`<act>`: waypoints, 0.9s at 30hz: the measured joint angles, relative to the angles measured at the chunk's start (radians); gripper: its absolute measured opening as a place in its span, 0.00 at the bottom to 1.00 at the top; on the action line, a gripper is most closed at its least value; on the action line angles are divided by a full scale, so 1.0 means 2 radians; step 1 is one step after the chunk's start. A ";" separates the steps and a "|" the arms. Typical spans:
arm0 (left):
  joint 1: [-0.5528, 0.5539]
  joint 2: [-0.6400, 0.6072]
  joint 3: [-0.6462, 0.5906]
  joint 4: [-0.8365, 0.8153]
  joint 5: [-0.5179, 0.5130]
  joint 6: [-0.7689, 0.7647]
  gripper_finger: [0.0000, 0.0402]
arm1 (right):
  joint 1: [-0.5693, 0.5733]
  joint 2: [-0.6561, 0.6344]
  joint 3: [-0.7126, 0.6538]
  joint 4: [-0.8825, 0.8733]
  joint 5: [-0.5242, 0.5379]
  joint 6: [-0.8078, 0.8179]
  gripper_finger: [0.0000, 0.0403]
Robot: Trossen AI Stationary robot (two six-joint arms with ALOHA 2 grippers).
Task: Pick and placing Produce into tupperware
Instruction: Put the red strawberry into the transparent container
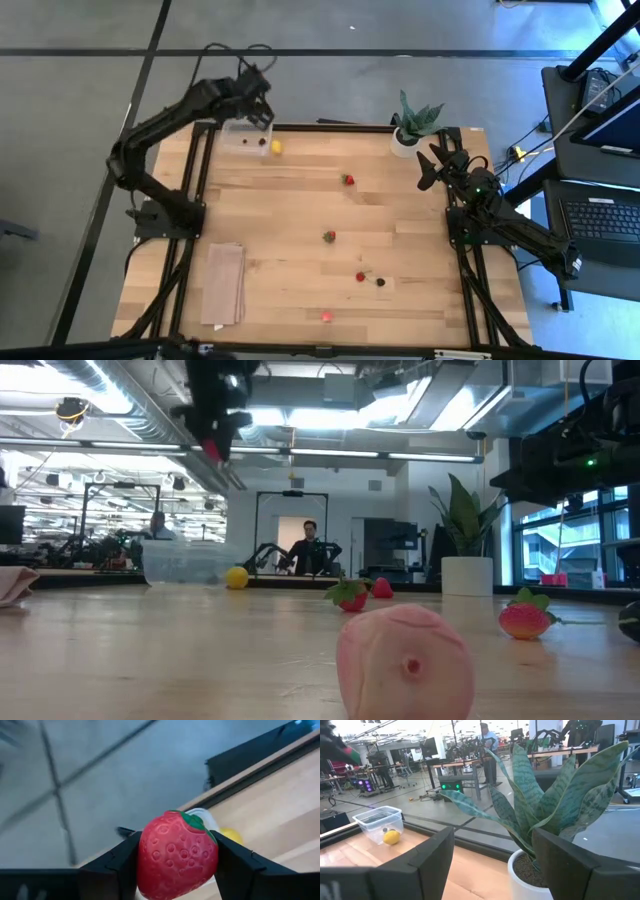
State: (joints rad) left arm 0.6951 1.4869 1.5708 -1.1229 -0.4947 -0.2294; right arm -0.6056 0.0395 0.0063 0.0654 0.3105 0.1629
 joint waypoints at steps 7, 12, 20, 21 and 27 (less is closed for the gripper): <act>0.063 0.054 0.000 0.014 0.058 -0.002 0.49 | 0.000 0.000 0.000 0.000 0.000 0.023 0.67; 0.063 0.111 0.000 0.007 0.076 -0.002 0.50 | 0.000 0.000 0.000 0.000 0.000 0.023 0.67; 0.053 0.198 0.000 -0.043 0.083 0.014 0.49 | 0.000 0.000 0.000 0.000 0.000 0.023 0.67; 0.054 0.204 0.000 -0.044 0.083 0.015 0.49 | 0.000 0.000 0.000 0.000 0.000 0.023 0.67; 0.054 0.230 0.000 -0.022 0.083 0.017 0.51 | 0.000 0.000 0.000 0.000 0.000 0.021 0.67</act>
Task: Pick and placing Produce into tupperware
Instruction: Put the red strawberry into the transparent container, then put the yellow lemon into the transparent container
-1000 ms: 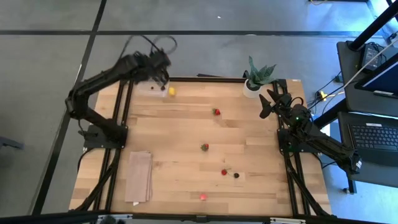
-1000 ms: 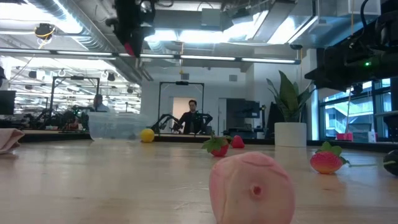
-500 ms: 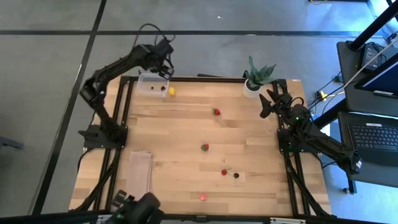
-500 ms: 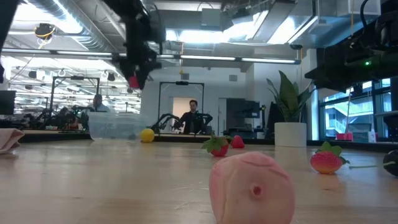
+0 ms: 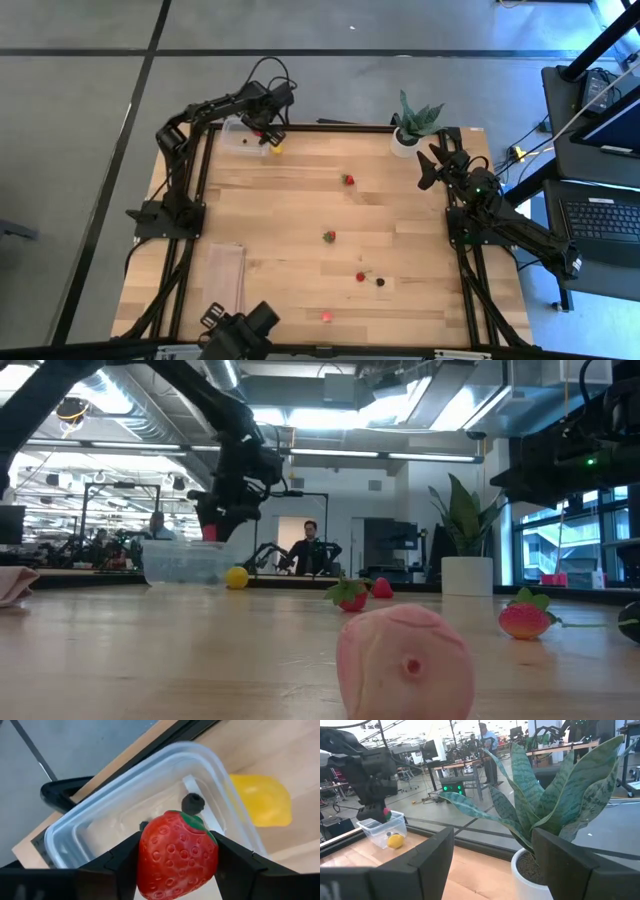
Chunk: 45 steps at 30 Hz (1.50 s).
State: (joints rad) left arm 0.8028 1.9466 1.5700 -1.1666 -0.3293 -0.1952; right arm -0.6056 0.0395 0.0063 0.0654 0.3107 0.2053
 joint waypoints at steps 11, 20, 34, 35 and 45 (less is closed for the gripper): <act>-0.002 0.002 0.000 -0.001 0.001 0.025 0.52 | 0.000 0.000 0.000 0.000 0.000 -0.001 0.67; -0.005 0.002 0.000 -0.005 0.001 0.025 0.52 | 0.000 0.000 0.000 0.000 0.000 0.000 0.67; -0.005 0.002 0.000 -0.024 -0.035 0.023 0.62 | 0.000 0.000 0.000 0.000 0.000 0.001 0.67; -0.005 0.002 0.000 -0.024 -0.035 0.023 0.62 | 0.000 0.000 0.000 0.000 0.000 0.002 0.67; -0.013 -0.006 0.000 -0.047 -0.036 0.091 0.62 | 0.000 0.000 0.000 0.000 0.000 0.001 0.67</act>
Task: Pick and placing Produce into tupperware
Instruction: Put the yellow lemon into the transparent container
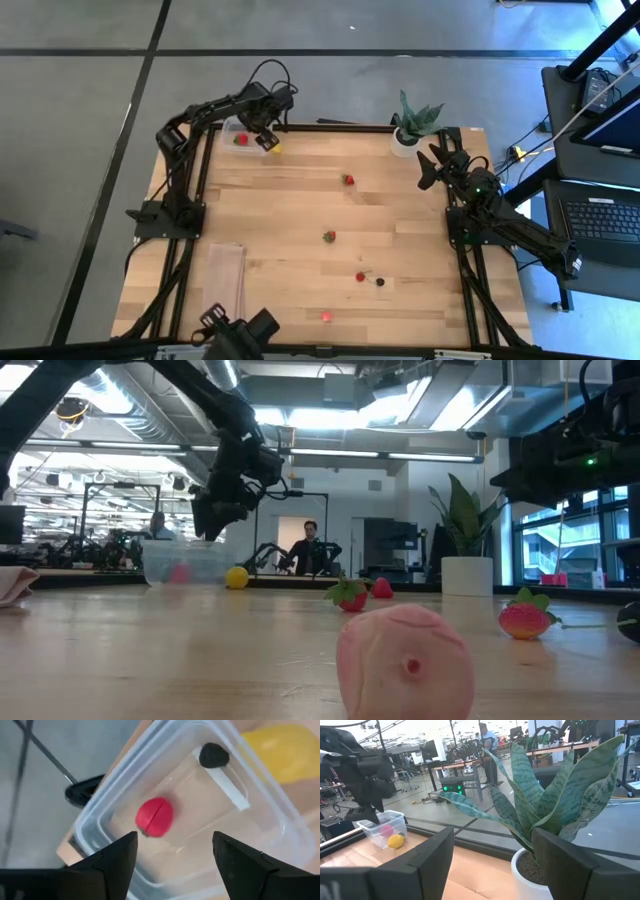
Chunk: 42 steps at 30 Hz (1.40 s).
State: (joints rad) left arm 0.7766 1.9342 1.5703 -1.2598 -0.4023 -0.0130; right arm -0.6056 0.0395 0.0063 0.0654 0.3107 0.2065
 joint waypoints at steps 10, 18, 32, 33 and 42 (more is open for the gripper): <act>-0.063 -0.044 0.001 0.039 0.004 0.202 0.61 | 0.000 0.000 0.000 0.000 0.000 -0.001 0.67; -0.099 -0.019 0.001 0.064 0.010 0.257 0.61 | 0.000 0.000 0.000 0.000 0.000 -0.001 0.67; -0.112 0.055 0.000 0.080 -0.023 0.164 0.61 | 0.000 0.000 0.000 0.000 0.000 0.041 0.67; -0.108 0.059 0.000 0.089 -0.025 0.155 0.61 | 0.000 0.000 0.000 0.000 0.000 0.051 0.67; -0.077 0.068 0.000 0.151 -0.007 0.136 0.62 | 0.000 0.000 0.000 0.000 0.000 0.106 0.67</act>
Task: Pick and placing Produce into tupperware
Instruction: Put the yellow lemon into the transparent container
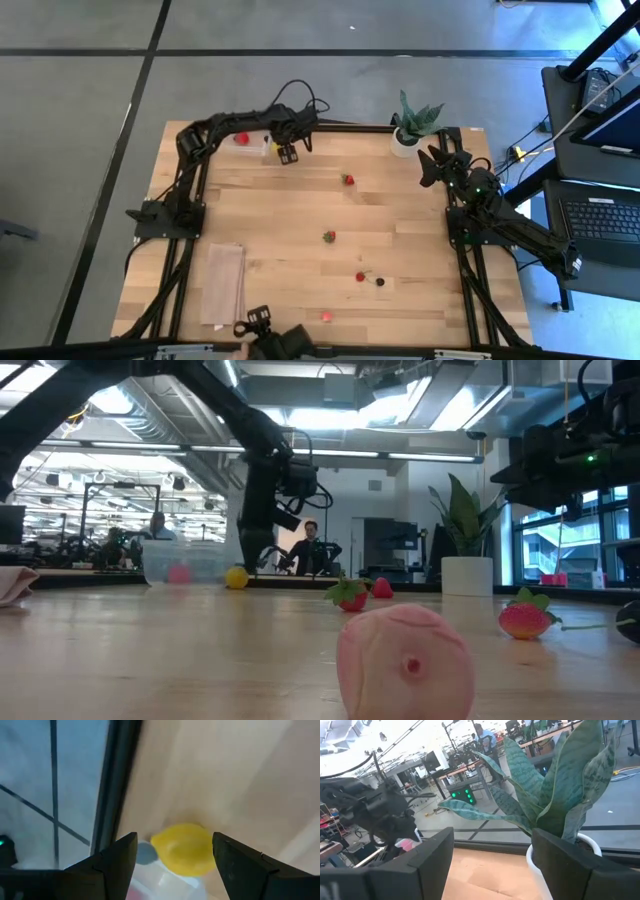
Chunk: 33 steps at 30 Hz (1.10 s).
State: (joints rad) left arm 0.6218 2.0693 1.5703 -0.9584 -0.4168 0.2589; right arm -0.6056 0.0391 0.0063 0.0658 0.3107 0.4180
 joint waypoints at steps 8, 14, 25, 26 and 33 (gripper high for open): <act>0.030 0.000 0.000 -0.003 0.027 -0.016 0.61 | 0.000 0.000 0.000 0.000 0.000 -0.002 0.67; 0.038 0.000 0.000 -0.003 0.048 -0.024 0.62 | 0.000 0.000 0.000 0.000 0.000 -0.003 0.67; 0.040 0.001 0.000 -0.020 0.073 -0.049 0.62 | 0.000 0.000 0.000 0.000 0.000 -0.005 0.67; 0.040 0.001 0.000 -0.022 0.078 -0.051 0.62 | 0.000 0.000 0.000 0.000 0.000 -0.005 0.67; 0.035 0.001 0.000 -0.023 0.063 -0.048 0.62 | 0.000 0.000 0.000 0.000 0.000 -0.005 0.67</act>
State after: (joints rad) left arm 0.6909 2.0705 1.5703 -1.0050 -0.2900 0.1625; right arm -0.6056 0.0393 0.0063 0.0658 0.3103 0.4071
